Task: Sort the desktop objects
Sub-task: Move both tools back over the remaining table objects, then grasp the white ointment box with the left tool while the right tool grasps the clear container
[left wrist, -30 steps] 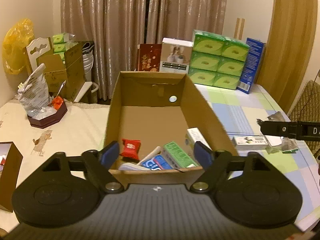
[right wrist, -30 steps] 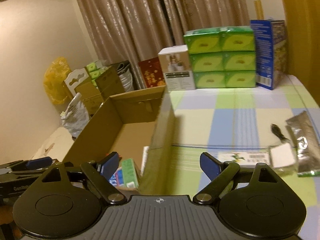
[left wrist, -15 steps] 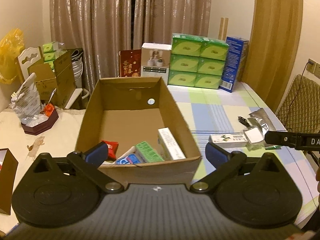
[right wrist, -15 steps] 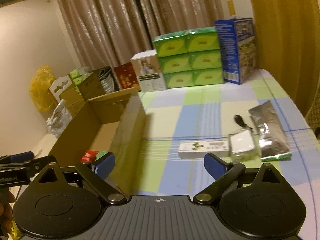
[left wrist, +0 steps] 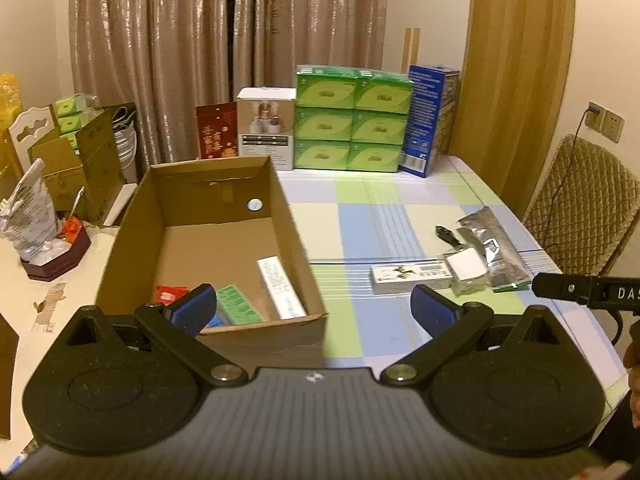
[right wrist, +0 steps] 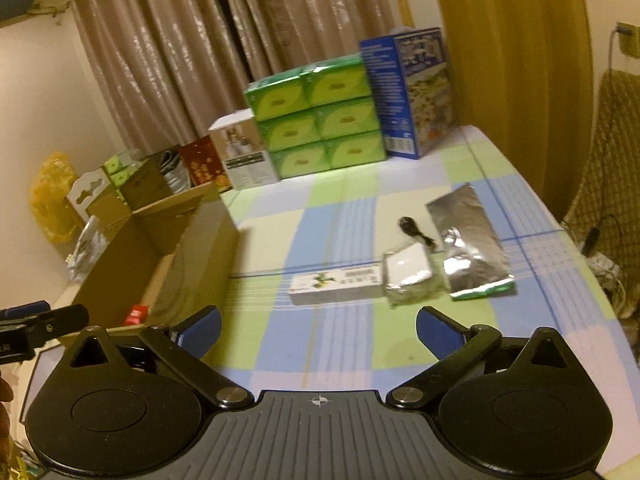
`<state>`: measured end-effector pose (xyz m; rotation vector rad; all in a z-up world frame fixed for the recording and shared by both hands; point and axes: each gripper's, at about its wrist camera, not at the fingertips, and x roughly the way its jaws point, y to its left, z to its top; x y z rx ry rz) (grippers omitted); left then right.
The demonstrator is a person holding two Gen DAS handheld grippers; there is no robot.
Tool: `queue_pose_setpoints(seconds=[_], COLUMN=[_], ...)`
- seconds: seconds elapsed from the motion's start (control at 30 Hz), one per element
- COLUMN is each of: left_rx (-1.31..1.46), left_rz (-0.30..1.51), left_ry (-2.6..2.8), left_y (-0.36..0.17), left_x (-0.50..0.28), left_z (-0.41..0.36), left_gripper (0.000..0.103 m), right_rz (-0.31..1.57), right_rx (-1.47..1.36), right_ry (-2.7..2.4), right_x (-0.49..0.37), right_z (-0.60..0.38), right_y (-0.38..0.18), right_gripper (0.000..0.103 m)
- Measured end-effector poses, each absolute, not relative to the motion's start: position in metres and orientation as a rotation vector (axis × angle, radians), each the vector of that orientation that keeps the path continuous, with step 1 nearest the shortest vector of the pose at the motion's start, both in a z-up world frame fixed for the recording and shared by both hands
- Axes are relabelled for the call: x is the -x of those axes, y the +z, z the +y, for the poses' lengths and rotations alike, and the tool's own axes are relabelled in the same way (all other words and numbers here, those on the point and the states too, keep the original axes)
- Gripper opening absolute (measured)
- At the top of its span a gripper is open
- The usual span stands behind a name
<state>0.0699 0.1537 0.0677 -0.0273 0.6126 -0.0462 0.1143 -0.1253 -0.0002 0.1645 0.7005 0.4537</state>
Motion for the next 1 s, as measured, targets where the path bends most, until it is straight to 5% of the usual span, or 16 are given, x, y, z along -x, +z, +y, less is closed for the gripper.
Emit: queue_pose_setpoints(seconds=[0.67, 1.0], left_rx=[-0.087, -0.257], left_rz=[0.651, 0.715], left_ry=[-0.253, -0.466], left_y=[0.055, 0.043], left_x=[-0.102, -0.145], left_z=[0.089, 0.06], left_gripper=[0.101, 0.101], right_rz=[0.725, 0.727], right_rx=[-0.132, 0.185], right_ry=[0.365, 0.521], right_x=[-0.124, -0.16], right_z=[-0.191, -0.179], right_y=[-0.012, -0.012], right_gripper=[0.101, 0.101])
